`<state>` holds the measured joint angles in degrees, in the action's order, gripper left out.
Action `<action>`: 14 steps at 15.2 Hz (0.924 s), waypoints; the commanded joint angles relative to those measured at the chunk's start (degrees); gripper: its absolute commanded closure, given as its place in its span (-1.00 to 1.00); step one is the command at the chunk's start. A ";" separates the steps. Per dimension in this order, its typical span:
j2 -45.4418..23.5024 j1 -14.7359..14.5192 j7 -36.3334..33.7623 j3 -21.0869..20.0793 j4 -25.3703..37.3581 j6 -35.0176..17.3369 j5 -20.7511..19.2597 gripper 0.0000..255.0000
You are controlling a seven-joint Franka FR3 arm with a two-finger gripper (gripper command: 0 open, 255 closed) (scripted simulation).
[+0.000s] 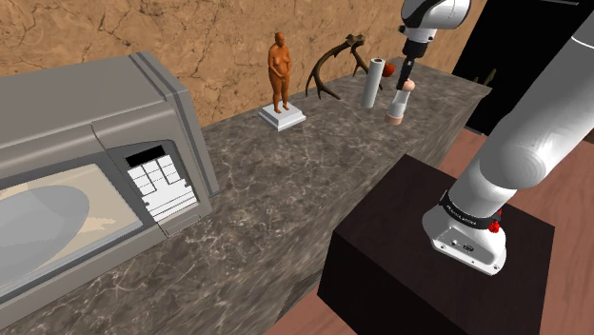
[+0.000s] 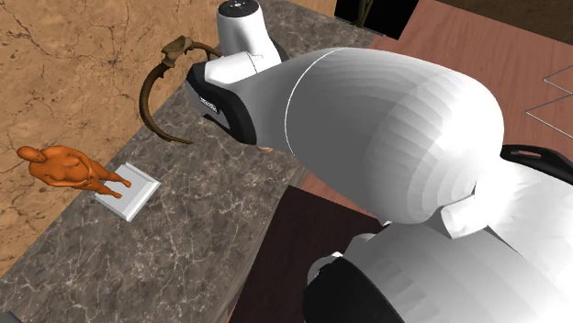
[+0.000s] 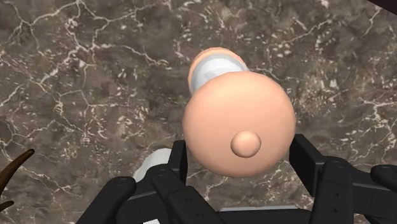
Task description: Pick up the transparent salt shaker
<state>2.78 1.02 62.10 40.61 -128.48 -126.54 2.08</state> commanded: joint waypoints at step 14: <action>5.63 0.10 -3.61 -1.33 6.71 11.10 -4.13 1.00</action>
<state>7.88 1.07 58.73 39.40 -122.16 -116.25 -1.70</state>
